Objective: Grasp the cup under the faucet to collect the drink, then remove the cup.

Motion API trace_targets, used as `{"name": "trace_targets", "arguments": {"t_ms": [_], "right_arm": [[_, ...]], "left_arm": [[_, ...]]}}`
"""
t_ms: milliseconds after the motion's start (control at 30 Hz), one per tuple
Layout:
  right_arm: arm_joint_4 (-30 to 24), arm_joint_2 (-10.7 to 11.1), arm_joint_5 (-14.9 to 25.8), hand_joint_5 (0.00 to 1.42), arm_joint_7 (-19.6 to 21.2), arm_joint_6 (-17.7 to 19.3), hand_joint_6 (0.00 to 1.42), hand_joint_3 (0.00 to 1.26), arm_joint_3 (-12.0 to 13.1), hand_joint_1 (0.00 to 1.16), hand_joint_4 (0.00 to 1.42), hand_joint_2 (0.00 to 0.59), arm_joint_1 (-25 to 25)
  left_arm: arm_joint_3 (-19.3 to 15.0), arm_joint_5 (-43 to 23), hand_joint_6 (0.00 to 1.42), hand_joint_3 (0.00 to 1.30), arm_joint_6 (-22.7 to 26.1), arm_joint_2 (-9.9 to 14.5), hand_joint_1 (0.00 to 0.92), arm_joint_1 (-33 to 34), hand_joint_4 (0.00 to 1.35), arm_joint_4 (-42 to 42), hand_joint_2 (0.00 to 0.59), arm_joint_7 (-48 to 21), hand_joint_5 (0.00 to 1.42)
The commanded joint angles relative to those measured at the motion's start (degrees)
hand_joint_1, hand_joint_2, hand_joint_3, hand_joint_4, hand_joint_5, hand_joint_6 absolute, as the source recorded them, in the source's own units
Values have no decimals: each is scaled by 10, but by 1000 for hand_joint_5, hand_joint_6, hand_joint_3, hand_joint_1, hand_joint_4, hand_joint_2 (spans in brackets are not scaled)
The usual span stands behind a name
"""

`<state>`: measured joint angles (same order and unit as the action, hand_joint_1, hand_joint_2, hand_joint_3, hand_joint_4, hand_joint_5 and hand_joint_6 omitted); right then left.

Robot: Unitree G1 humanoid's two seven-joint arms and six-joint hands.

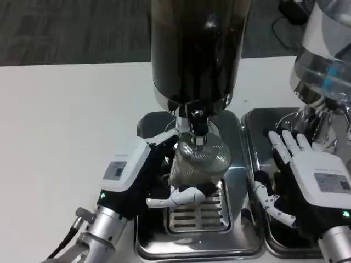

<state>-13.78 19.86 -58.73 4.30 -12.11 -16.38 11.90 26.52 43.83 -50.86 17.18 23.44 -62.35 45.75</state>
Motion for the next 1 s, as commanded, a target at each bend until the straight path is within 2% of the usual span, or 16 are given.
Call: {"name": "trace_targets", "arguments": {"t_ms": [33, 333, 600, 700, 900, 1000], "right_arm": [[4, 3, -1, 0, 9, 7, 34, 35, 0, 266, 0, 491, -3], [9, 3, 9, 0, 8, 11, 34, 35, 4, 258, 0, 495, -8], [8, 4, 22, 0, 3, 14, 34, 35, 9, 233, 0, 487, -17], [11, 5, 24, 0, 5, 13, 34, 45, 11, 215, 0, 477, -18], [13, 14, 22, 0, 0, 20, 34, 45, 3, 207, 0, 477, -15], [17, 6, 26, 0, 5, 15, 34, 40, 5, 205, 0, 477, -15]], "left_arm": [[13, 7, 531, 363, 20, 10, 343, -12, 416, -5, 121, -12, 626], [31, 9, 483, 350, 20, 27, 333, -27, 400, 20, 115, -18, 608], [33, 6, 421, 330, 40, 36, 249, -36, 347, 39, 71, -31, 564], [30, 4, 385, 291, 51, 38, 198, -39, 292, 48, 66, -35, 532], [21, -13, 319, 105, 51, 45, 125, -48, 157, 64, 62, -65, 463], [16, -16, 302, 76, 49, 54, 107, -55, 134, 75, 59, -78, 440]]}}
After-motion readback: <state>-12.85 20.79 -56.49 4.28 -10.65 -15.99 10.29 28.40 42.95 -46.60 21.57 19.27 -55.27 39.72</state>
